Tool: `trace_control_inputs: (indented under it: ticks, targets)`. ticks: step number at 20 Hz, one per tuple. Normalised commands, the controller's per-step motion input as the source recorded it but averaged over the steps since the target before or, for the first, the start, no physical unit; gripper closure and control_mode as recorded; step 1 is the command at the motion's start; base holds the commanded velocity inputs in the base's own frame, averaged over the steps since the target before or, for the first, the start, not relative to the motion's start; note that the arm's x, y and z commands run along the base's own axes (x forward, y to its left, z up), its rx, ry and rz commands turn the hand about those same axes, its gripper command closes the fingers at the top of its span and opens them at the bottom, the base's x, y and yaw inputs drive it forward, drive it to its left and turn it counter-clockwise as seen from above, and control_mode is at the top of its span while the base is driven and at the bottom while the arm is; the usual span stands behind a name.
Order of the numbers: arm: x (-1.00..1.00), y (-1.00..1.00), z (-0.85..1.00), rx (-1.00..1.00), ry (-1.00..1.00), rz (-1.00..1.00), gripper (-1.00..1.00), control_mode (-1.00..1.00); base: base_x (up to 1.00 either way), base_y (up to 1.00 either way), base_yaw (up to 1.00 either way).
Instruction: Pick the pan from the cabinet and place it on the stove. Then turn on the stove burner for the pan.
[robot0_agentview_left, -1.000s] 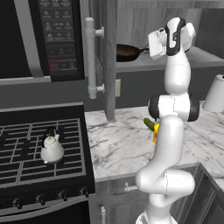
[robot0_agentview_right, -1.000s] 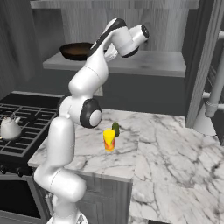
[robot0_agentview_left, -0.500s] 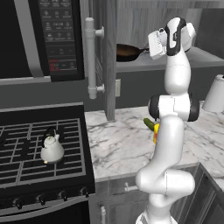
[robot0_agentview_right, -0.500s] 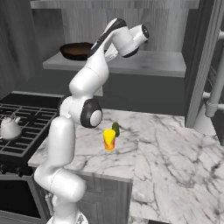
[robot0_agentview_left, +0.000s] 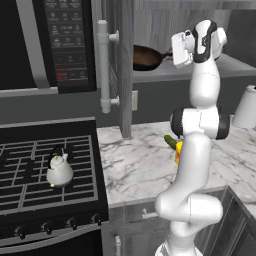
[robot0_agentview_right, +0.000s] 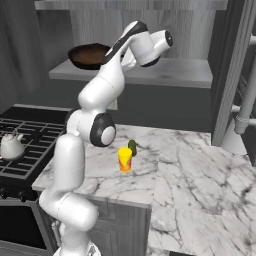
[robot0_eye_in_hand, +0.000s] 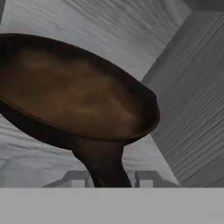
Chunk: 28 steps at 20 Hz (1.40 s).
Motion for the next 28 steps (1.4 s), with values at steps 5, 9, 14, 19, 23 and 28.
trace_control_inputs:
  ticks: [5,9,14,19,23,28]
  targets:
    - [-0.1,0.0,-0.02,0.02,-0.23,0.0,1.0,-1.0,0.0,0.0,0.0]
    - [-0.16,0.0,0.0,0.01,-0.22,0.0,1.0,-1.0,0.0,0.0,0.0]
    - [-0.32,-0.01,0.0,0.0,-0.21,0.0,1.0,-1.0,0.0,0.0,0.0]
    - [-0.46,-0.1,0.0,0.0,-0.17,-0.03,1.0,-1.0,0.0,0.0,0.0]
    - [-0.49,-0.24,0.0,0.0,-0.15,-0.04,1.0,-1.0,0.0,0.0,0.0]
    - [-0.52,-0.23,0.0,0.0,-0.13,-0.04,1.0,-1.0,0.0,0.0,0.0]
